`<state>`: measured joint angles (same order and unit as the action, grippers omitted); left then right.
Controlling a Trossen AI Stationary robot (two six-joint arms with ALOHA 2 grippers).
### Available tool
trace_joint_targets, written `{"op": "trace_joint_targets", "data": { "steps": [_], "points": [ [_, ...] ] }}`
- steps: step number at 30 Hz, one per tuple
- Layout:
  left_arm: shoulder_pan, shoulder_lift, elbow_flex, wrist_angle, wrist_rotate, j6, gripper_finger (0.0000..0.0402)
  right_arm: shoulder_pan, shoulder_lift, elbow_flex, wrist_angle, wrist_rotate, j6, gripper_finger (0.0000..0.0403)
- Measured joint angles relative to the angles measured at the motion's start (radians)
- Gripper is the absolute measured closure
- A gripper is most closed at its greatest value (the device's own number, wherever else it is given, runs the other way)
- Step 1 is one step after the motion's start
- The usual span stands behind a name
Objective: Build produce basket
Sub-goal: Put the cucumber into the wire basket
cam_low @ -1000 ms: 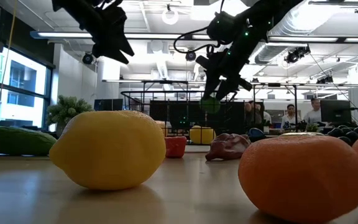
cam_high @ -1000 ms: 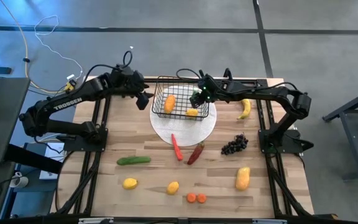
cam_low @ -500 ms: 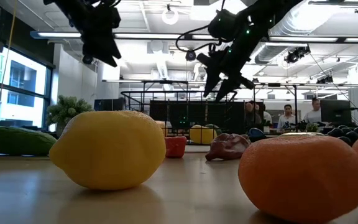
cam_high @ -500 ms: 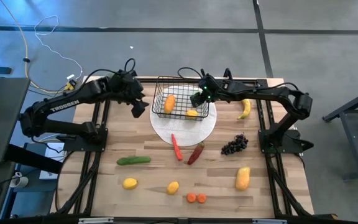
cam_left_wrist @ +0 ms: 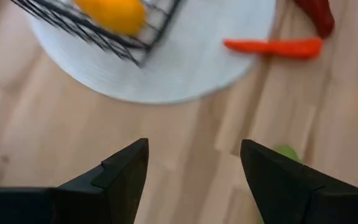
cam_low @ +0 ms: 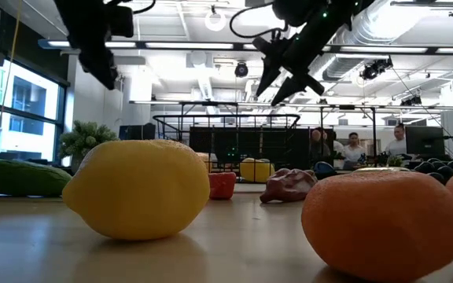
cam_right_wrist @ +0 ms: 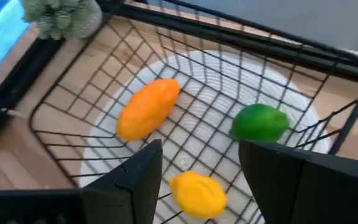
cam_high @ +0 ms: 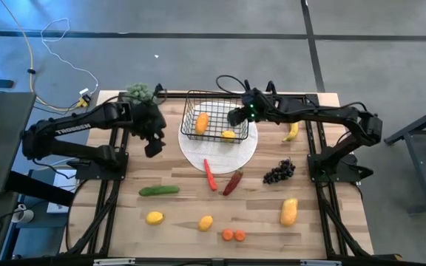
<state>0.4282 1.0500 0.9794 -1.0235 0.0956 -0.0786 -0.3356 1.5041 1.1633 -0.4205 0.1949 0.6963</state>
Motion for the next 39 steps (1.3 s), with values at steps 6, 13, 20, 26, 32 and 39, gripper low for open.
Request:
{"op": "trace_joint_targets", "data": {
  "steps": [6, 13, 20, 26, 32, 39],
  "points": [
    [-0.160, 0.000, 0.000, -0.045, 0.000, -0.119, 0.0158, 0.060, -0.002, 0.000, -0.004, 0.005, 0.011, 0.0210],
    [-0.373, 0.004, 0.000, -0.050, -0.016, -0.255, 0.0158, 0.101, -0.013, 0.000, -0.018, -0.036, 0.007, 0.0210],
    [-0.584, 0.016, -0.050, -0.007, -0.082, -0.413, 0.0158, 0.133, -0.078, 0.000, -0.045, -0.040, -0.024, 0.0210],
    [-0.700, 0.028, -0.156, 0.096, -0.085, -0.545, 0.0158, 0.149, -0.143, 0.000, -0.082, -0.041, -0.024, 0.0210],
    [-0.740, 0.082, -0.225, 0.177, -0.085, -0.604, 0.0158, 0.162, -0.168, 0.000, -0.131, -0.041, -0.024, 0.0210],
    [-0.750, 0.191, -0.231, 0.203, -0.089, -0.610, 0.0158, 0.175, -0.168, 0.000, -0.197, -0.040, -0.024, 0.0210]
  ]
}}
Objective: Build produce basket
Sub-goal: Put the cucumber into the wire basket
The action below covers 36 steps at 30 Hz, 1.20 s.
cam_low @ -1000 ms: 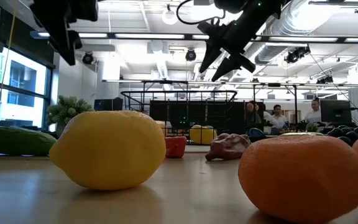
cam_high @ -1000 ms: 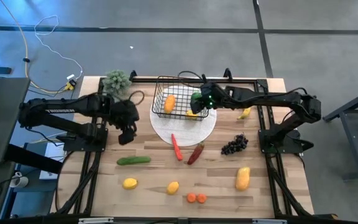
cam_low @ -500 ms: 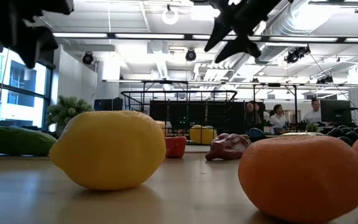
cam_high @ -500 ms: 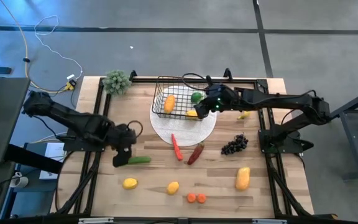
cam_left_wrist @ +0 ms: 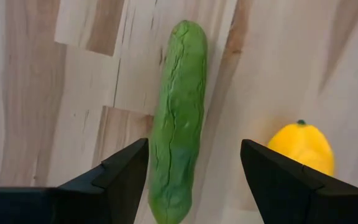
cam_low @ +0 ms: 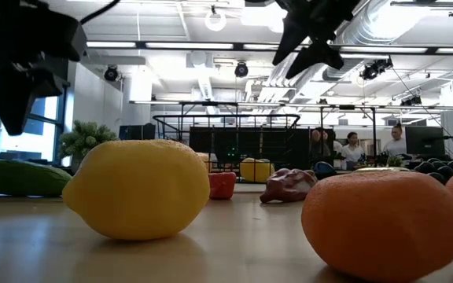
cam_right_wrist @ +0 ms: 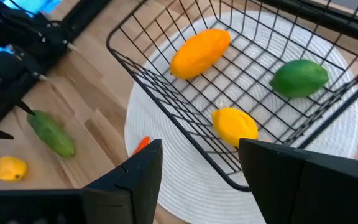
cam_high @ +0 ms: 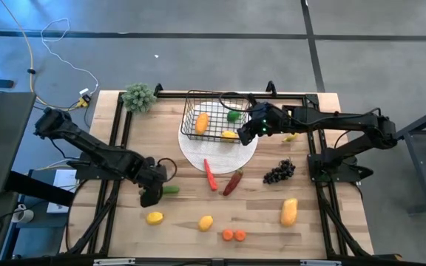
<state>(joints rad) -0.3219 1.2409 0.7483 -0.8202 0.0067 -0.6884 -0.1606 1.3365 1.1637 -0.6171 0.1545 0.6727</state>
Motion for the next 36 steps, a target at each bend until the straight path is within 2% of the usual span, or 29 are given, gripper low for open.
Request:
{"op": "trace_joint_targets", "data": {
  "steps": [14, 18, 26, 36],
  "points": [
    [0.001, 0.245, 0.002, 0.067, -0.003, -0.059, 0.0159, 0.000, 0.000, 0.000, -0.065, 0.006, -0.004, 0.0210],
    [0.001, 0.295, 0.001, 0.066, -0.008, -0.075, 0.0178, 0.000, 0.001, 0.000, -0.075, 0.010, -0.004, 0.0210],
    [0.001, 0.306, 0.008, 0.090, 0.005, -0.068, 0.0288, 0.000, 0.001, 0.000, -0.097, 0.011, 0.000, 0.0210],
    [0.043, 0.229, 0.056, 0.067, 0.012, -0.068, 0.0289, 0.000, 0.001, 0.000, -0.101, 0.012, -0.003, 0.0210]
  ]
}}
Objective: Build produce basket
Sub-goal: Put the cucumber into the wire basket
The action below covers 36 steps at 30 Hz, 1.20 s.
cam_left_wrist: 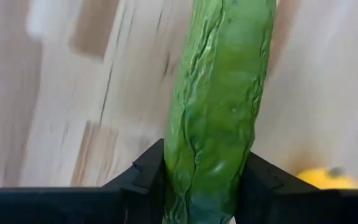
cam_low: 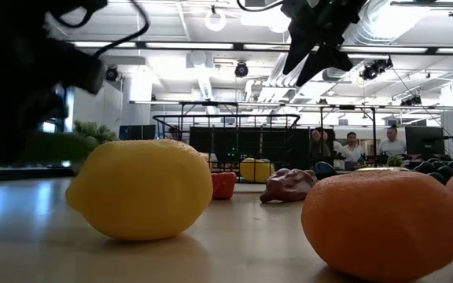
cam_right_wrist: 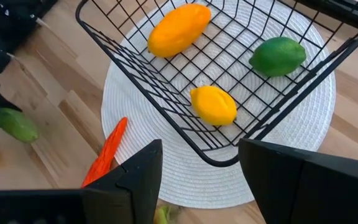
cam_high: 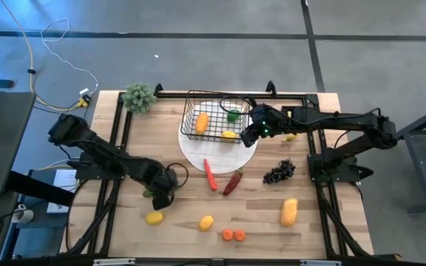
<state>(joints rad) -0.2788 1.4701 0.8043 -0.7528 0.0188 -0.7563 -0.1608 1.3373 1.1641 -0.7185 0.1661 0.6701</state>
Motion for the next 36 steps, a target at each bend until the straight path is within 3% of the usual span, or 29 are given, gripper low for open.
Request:
{"op": "trace_joint_targets", "data": {
  "steps": [5, 11, 24, 36],
  "points": [
    [0.065, -0.055, 0.051, 0.010, -0.032, 0.009, 0.0289, 0.000, -0.001, 0.000, -0.002, 0.003, 0.002, 0.0210],
    [0.186, -0.128, 0.086, 0.056, -0.045, 0.034, 0.0289, -0.005, -0.012, 0.000, 0.041, 0.093, 0.011, 0.0210],
    [0.474, -0.210, 0.088, 0.513, 0.034, 0.142, 0.0289, -0.042, -0.071, 0.000, 0.089, 0.146, 0.029, 0.0210],
    [0.675, -0.205, 0.088, 0.756, 0.030, 0.305, 0.0289, -0.081, -0.087, 0.000, 0.100, 0.166, 0.056, 0.0210]
  ]
}}
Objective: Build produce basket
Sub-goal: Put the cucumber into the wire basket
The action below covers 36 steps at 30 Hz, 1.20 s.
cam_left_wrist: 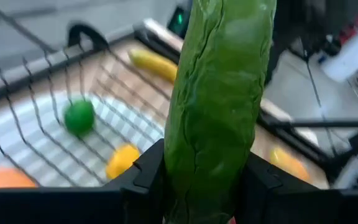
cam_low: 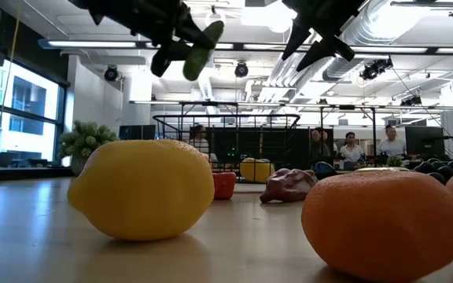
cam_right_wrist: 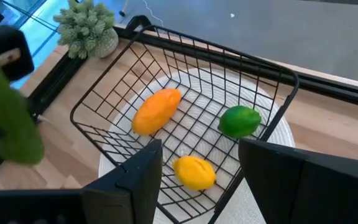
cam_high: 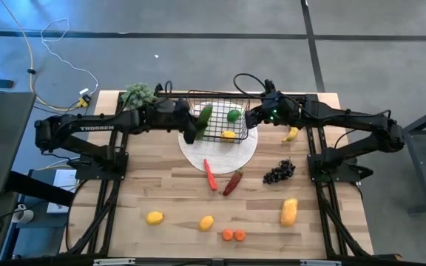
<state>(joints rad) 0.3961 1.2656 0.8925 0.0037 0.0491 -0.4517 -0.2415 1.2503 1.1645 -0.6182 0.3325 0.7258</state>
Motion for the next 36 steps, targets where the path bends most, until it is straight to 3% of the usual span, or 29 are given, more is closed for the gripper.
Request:
{"op": "trace_joint_targets", "data": {
  "steps": [10, 18, 22, 36],
  "points": [
    [0.145, 0.158, 0.000, 0.242, 0.019, -0.037, 0.0289, -0.001, 0.000, 0.000, -0.003, 0.043, 0.041, 0.0210],
    [0.167, 0.297, -0.001, 0.293, 0.014, -0.122, 0.0289, -0.001, 0.000, 0.000, -0.025, 0.057, 0.075, 0.0210],
    [0.164, 0.349, -0.001, 0.295, -0.007, -0.161, 0.0266, -0.001, 0.000, 0.000, -0.038, 0.061, 0.090, 0.0210],
    [0.160, 0.373, -0.001, 0.316, -0.035, -0.117, 0.0243, -0.001, 0.001, 0.000, -0.039, 0.061, 0.095, 0.0210]
  ]
}}
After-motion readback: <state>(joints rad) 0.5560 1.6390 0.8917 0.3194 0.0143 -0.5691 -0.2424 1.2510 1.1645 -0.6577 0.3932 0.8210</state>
